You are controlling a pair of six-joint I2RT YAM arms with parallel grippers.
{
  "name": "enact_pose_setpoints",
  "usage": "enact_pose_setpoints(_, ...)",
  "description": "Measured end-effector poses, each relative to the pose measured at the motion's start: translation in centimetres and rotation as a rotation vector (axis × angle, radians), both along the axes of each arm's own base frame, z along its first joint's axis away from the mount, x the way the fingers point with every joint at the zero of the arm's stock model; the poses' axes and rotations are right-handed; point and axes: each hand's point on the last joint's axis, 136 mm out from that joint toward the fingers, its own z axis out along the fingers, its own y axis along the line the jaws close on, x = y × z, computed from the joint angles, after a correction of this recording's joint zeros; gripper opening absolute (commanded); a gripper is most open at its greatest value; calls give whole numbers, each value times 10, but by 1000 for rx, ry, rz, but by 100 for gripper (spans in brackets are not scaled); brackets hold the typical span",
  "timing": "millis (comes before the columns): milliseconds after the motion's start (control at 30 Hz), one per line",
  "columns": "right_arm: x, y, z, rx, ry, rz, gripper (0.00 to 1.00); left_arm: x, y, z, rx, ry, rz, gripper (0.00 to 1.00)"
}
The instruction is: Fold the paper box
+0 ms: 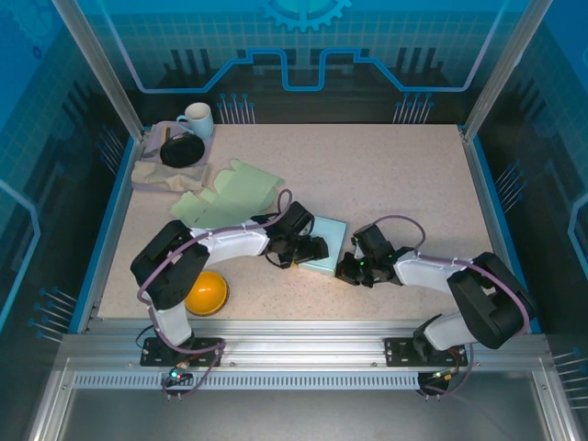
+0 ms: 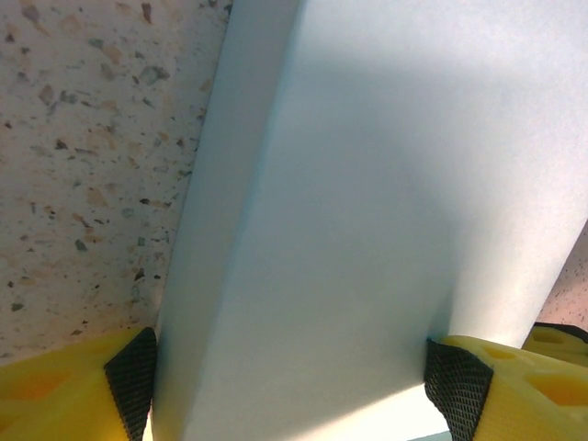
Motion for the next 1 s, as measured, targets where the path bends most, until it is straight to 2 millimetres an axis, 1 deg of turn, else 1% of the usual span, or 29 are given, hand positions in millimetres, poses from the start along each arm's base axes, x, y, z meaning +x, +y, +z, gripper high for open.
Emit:
enact_pose_setpoints(433,1,0,1,19,-17,9,0,1,-6,-2,10,32,67,80)
enact_pose_setpoints(600,1,0,1,22,-16,9,0,1,-6,-1,27,44,70,80)
enact_pose_setpoints(733,1,-3,2,7,-23,2,0,3,-1,2,62,38,46,81)
enact_pose_setpoints(833,1,-4,3,-9,-39,15,0,10,4,6,72,24,29,81)
enact_pose_setpoints(900,1,-5,3,-28,-55,31,1,23,7,14,65,-3,30,81)
enact_pose_setpoints(967,5,-9,5,-66,-79,33,5,38,8,24,51,-36,34,82)
enact_pose_setpoints(1000,7,-13,7,-91,-92,30,8,44,10,28,46,-52,39,83)
